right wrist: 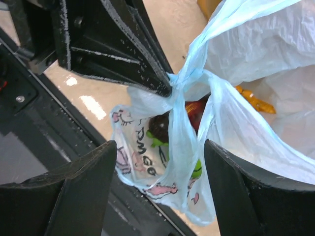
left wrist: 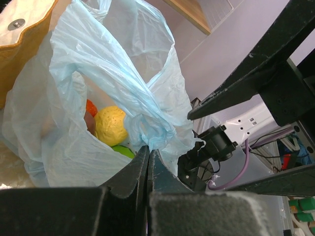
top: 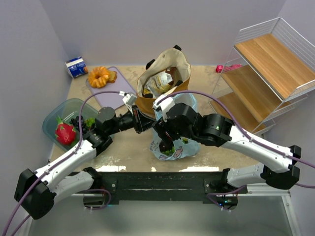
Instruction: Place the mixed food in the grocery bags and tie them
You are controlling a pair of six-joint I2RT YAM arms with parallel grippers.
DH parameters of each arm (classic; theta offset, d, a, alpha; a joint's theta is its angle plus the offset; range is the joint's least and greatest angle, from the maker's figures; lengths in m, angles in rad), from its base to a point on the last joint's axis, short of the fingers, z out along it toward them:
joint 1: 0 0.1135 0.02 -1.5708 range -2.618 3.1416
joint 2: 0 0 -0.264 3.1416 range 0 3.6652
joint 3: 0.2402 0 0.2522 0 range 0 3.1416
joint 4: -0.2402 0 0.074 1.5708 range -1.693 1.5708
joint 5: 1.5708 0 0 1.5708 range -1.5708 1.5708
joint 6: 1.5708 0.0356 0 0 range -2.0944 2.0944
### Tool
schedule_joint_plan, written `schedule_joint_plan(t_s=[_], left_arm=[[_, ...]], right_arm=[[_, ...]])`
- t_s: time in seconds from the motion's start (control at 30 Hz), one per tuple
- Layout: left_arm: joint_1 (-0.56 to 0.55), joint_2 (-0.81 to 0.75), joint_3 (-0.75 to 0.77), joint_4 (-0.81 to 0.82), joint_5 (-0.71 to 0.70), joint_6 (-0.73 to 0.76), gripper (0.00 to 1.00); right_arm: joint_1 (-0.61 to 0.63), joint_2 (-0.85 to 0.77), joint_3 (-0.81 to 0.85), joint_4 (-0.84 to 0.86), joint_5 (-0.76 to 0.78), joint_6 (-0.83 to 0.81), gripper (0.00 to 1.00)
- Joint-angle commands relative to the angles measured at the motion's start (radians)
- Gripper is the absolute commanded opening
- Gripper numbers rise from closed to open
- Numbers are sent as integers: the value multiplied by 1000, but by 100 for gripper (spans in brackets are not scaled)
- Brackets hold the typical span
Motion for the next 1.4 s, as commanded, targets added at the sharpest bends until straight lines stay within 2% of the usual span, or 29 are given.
schedule_joint_plan(t_s=[0.0, 0.1, 0.33, 0.47, 0.5, 0.57, 0.63, 0.73, 0.87, 1.07, 1.27, 1.37], left_arm=[[-3, -28, 55, -7, -21, 24, 0], [-3, -36, 65, -26, -33, 32, 0], [-4, -41, 68, -28, -27, 32, 0], [-3, -51, 71, -34, -27, 30, 0], [-3, -56, 72, -40, -31, 35, 0], [-3, -71, 84, -63, -51, 47, 0], [-1, -79, 95, -77, -65, 65, 0], [0, -82, 103, -85, -70, 73, 0], [2, -74, 100, -109, -80, 88, 0], [10, -73, 108, -148, -111, 111, 0], [19, -54, 104, -163, -119, 117, 0], [19, -51, 104, -163, -117, 119, 0]], right_arm=[[6, 20, -43, 72, 72, -52, 72], [6, 20, -75, 104, 58, -67, 69], [-10, 14, -167, 203, 128, -111, 65], [-21, 36, -164, 213, 186, -101, 42], [-22, 34, -158, 207, 199, -98, 30], [-21, 24, -138, 194, 190, -92, 23], [-22, 7, -127, 184, 124, -93, 27], [-21, 0, -132, 153, 56, -79, 41], [4, -6, -135, 116, -16, -44, 48], [38, -46, -146, 142, 15, -35, 52], [120, -27, -74, 150, 41, -45, 54], [153, -9, -40, 119, 91, -44, 62]])
